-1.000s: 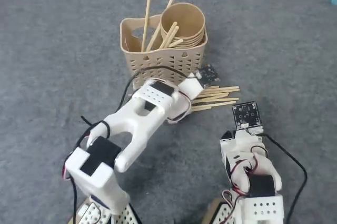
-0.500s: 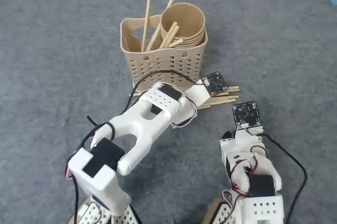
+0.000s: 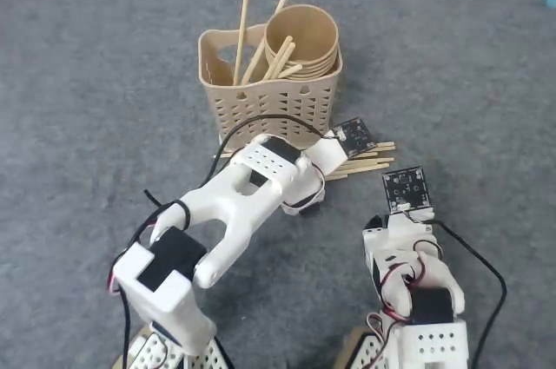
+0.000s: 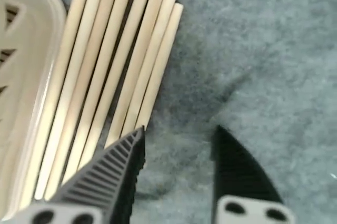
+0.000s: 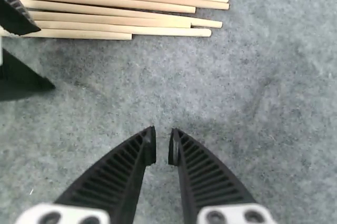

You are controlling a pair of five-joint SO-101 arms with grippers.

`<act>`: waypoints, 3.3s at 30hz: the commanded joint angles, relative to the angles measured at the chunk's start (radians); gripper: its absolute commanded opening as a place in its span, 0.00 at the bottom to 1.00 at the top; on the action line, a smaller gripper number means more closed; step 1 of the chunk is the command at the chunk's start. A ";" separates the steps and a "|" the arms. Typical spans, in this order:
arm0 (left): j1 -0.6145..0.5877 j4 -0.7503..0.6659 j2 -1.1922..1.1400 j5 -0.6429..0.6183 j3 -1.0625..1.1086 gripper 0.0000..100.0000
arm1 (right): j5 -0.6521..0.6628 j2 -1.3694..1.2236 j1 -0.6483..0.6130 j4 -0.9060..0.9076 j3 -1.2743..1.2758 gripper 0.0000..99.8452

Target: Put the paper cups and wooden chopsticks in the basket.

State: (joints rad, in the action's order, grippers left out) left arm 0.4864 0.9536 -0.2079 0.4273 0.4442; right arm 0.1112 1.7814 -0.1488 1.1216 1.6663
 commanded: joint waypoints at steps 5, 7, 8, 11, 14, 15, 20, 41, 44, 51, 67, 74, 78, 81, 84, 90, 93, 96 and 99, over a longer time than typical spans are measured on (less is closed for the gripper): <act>0.009 0.011 -0.029 -0.009 -0.053 0.10 | 0.012 0.028 -0.001 -0.002 0.015 0.06; 0.006 0.012 -0.043 -0.011 -0.074 0.14 | 0.012 0.028 -0.001 -0.002 0.015 0.06; 0.006 0.012 -0.046 -0.011 -0.077 0.15 | 0.012 0.028 -0.001 -0.002 0.015 0.06; 0.015 0.012 -0.046 -0.011 -0.082 0.18 | 0.046 0.028 -0.001 0.001 0.017 0.06; 0.012 0.012 -0.040 -0.011 -0.110 0.18 | 0.055 0.028 -0.001 0.002 0.017 0.06; 0.011 0.012 -0.035 -0.011 -0.120 0.18 | 0.055 0.028 -0.001 0.002 0.017 0.06; 0.014 0.071 -0.026 -0.003 -0.170 0.18 | 0.058 0.028 -0.001 0.002 0.017 0.06; 0.029 0.308 -0.327 0.069 -0.441 0.09 | 0.060 0.028 -0.001 0.002 0.015 0.06; 0.041 0.310 -0.330 0.055 -0.440 0.12 | 0.060 0.028 -0.001 0.002 0.015 0.06; 0.109 0.391 -0.331 0.078 -0.440 0.06 | 0.060 0.028 0.001 -0.001 0.015 0.06; 0.226 0.497 -0.308 -0.055 -0.438 0.01 | 0.051 0.030 0.051 -0.008 -0.008 0.06; 0.226 0.486 -0.052 -0.055 -0.300 0.01 | 0.025 0.030 0.067 -0.044 -0.006 0.06; 0.206 0.465 0.135 -0.057 -0.182 0.01 | -0.025 0.030 0.068 -0.050 -0.006 0.05; 0.161 0.465 0.253 -0.055 -0.133 0.01 | -0.026 0.030 0.068 -0.050 -0.005 0.05; 0.092 0.465 0.356 -0.051 -0.120 0.01 | -0.026 0.030 0.068 -0.050 -0.005 0.05; 0.005 0.419 0.595 -0.055 -0.116 0.01 | -0.028 0.030 0.068 -0.047 -0.005 0.05; -0.034 0.339 0.735 -0.057 -0.114 0.01 | -0.029 0.030 0.068 -0.042 -0.003 0.05; -0.075 0.224 0.878 -0.058 -0.114 0.01 | -0.029 0.030 0.068 -0.041 -0.003 0.05; -0.112 0.123 1.008 -0.058 -0.114 0.01 | -0.029 0.030 0.068 -0.041 -0.002 0.05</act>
State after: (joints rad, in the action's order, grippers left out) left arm 0.4066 1.1776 0.6529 0.3890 0.3337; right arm 0.0928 1.7875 -0.0997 1.0925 1.6663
